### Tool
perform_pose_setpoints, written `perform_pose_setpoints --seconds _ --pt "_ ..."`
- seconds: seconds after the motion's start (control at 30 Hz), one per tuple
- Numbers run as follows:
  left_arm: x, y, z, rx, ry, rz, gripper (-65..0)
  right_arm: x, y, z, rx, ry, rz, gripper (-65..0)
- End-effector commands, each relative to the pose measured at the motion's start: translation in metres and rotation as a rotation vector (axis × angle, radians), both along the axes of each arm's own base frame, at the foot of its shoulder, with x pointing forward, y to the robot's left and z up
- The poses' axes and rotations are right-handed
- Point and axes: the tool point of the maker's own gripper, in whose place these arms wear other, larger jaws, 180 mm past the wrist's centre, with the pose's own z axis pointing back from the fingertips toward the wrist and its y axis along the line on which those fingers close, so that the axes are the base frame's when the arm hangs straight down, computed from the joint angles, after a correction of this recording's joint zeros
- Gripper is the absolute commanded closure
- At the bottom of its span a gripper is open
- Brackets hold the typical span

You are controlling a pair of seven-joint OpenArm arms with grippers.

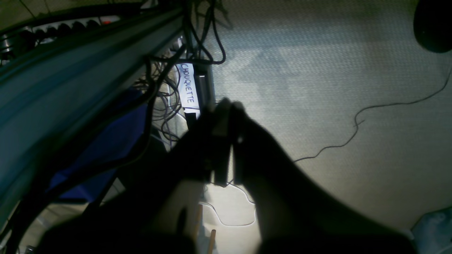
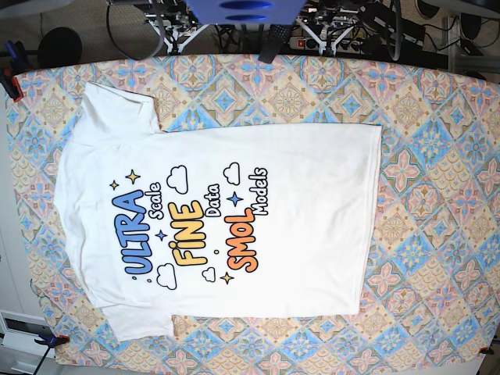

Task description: Fold the T-shirt properly

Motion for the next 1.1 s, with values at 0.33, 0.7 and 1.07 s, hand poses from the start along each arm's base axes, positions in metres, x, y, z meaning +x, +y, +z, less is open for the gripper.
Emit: perform_pose_setpoints --seconds 0.33,0.7,1.07 --pt "-0.002 0.001 0.0 0.004 -0.001 -0.007 -1.3 0.001 -0.005 0.0 -0.009 -0.007 0.004 0.0" --pt "-0.05 0.011 0.003 0.019 0.065 -0.013 -1.3 -0.062 -0.021 0.004 -0.034 0.079 0.014 0.0" --pt "-0.109 0.082 0.029 0.124 0.076 -0.064 -1.3 -0.11 -0.119 0.035 -0.188 0.047 0.078 0.0"
